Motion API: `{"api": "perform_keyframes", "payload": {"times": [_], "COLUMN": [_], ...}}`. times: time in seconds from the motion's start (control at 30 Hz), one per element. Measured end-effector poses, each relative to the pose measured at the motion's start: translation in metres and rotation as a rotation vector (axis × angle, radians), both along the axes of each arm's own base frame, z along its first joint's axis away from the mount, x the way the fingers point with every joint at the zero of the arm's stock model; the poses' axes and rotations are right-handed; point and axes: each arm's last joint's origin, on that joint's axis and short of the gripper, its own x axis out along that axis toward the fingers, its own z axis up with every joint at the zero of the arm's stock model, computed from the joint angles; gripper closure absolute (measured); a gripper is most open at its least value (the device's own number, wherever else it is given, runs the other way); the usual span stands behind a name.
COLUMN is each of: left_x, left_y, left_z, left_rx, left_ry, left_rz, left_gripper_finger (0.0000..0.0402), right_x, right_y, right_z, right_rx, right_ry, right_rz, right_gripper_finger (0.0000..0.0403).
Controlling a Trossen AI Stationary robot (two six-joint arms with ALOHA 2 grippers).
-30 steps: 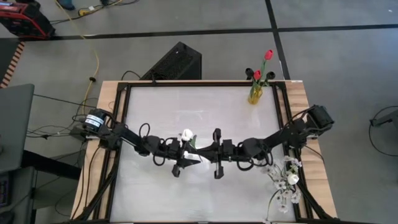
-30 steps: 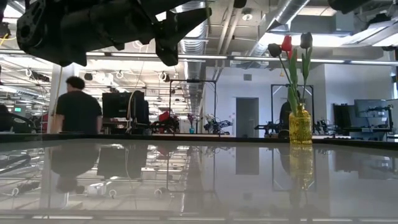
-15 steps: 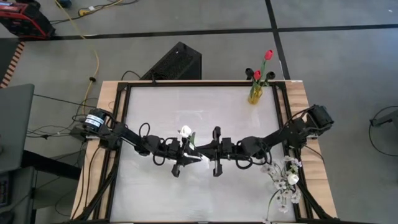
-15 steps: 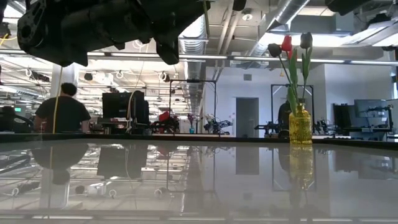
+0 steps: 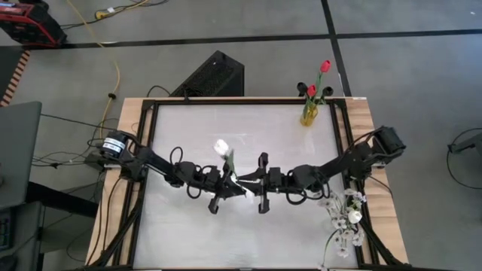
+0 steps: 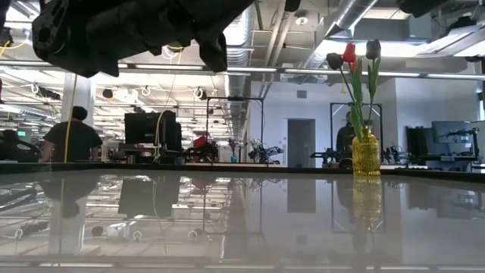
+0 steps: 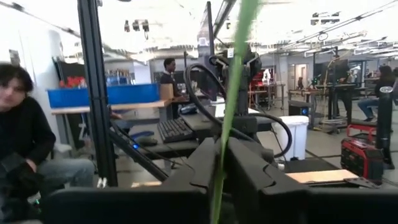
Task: Sort flowers into vase by color
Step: Put the white flower into the transparent flower vase
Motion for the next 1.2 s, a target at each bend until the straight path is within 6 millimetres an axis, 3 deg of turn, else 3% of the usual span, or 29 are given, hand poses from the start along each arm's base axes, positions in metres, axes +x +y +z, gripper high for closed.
{"api": "perform_keyframes", "payload": {"times": [0.33,0.57,1.03,1.2], "left_x": [-0.012,-0.015,-0.014,-0.014], "left_y": [0.005,0.002,0.002,0.002], "left_z": [0.013,0.017,0.012,0.011], "left_rx": [0.023,0.072,0.086,0.088], "left_ry": [0.076,0.138,0.188,0.197], "left_rz": [0.08,0.135,0.15,0.152], "left_gripper_finger": [0.0401,0.0401,0.0401,0.0401], "right_x": [-0.024,-0.022,-0.015,-0.015], "right_y": [-0.004,-0.017,-0.027,-0.028], "right_z": [0.028,0.044,0.046,0.046], "right_rx": [-0.073,-0.064,-0.043,-0.041], "right_ry": [0.145,0.301,0.325,0.328], "right_rz": [0.014,-0.015,0.011,0.011], "right_gripper_finger": [0.0222,0.0153,0.0143,0.0165]}}
